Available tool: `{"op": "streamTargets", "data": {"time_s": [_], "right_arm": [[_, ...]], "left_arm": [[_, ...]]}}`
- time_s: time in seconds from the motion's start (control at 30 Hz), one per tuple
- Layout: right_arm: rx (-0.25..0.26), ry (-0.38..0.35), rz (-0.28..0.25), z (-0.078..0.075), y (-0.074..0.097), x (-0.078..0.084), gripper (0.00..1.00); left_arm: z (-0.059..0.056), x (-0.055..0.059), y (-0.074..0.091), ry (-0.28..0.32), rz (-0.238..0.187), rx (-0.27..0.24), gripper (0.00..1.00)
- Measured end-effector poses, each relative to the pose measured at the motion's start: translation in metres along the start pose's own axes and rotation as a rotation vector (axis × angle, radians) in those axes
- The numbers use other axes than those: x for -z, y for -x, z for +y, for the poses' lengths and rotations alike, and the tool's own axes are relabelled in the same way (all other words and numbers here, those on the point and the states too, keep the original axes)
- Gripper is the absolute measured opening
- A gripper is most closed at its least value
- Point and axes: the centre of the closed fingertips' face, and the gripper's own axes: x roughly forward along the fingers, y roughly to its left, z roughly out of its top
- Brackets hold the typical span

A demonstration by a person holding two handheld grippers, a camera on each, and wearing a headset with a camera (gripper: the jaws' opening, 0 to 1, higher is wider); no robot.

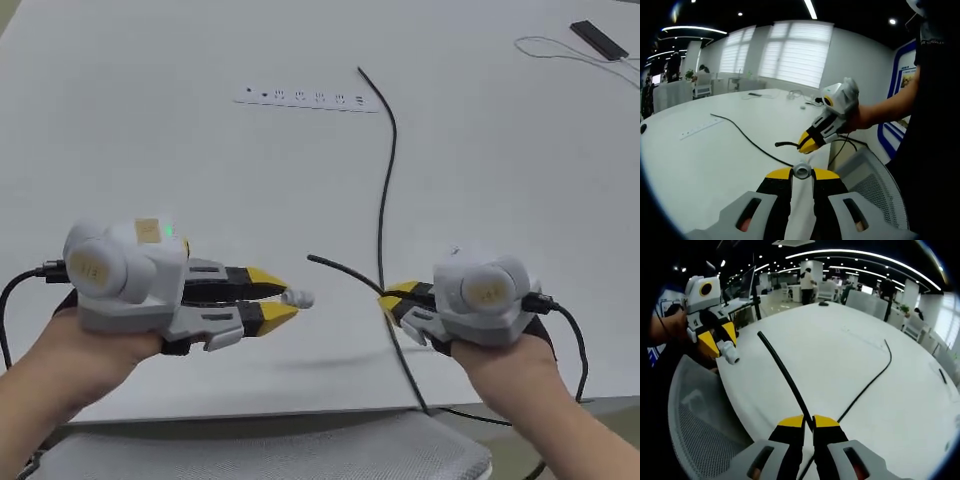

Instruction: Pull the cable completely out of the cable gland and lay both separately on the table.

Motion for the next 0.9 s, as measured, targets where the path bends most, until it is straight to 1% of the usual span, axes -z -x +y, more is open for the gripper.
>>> {"op": "streamTargets", "data": {"time_s": [0.17, 0.2, 0.33, 0.37, 0.57, 0.67, 0.77, 0.9], "right_arm": [[-0.014, 0.033, -0.003, -0.002, -0.009, -0.018, 0.00], [-0.017, 0.050, -0.003, -0.002, -0.012, -0.022, 0.00], [-0.027, 0.081, -0.005, -0.004, -0.024, -0.036, 0.00], [-0.028, 0.081, -0.006, -0.005, -0.025, -0.037, 0.00], [-0.057, 0.083, -0.004, -0.004, -0.046, -0.052, 0.00], [-0.072, 0.091, 0.002, 0.000, -0.056, -0.057, 0.00], [-0.097, 0.116, 0.008, 0.009, -0.066, -0.063, 0.00], [-0.124, 0.151, 0.012, 0.019, -0.079, -0.068, 0.00]], "left_arm": [[0.005, 0.008, 0.003, 0.015, -0.001, -0.013, 0.15], [0.007, 0.010, 0.004, 0.018, -0.001, -0.017, 0.15], [0.012, 0.016, 0.008, 0.032, -0.005, -0.029, 0.15], [0.013, 0.017, 0.009, 0.035, -0.004, -0.032, 0.15], [0.021, 0.027, 0.017, 0.051, -0.009, -0.056, 0.15], [0.025, 0.030, 0.021, 0.056, -0.015, -0.063, 0.15], [0.030, 0.035, 0.026, 0.061, -0.016, -0.076, 0.15], [0.034, 0.040, 0.030, 0.062, -0.019, -0.086, 0.15]]}}
